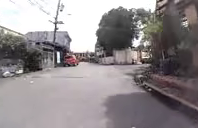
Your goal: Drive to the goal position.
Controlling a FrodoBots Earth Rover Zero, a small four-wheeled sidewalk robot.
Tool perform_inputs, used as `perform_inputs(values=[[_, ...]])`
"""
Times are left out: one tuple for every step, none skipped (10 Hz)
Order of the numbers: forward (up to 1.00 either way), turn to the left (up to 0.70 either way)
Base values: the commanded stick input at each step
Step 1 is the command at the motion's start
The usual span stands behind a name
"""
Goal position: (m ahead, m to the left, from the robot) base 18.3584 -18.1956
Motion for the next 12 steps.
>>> perform_inputs(values=[[1.00, 0.00], [1.00, 0.00], [1.00, 0.00], [1.00, 0.00], [1.00, 0.00], [1.00, 0.00], [1.00, -0.06], [1.00, -0.23], [1.00, -0.40], [1.00, -0.40], [1.00, -0.40], [1.00, -0.40]])
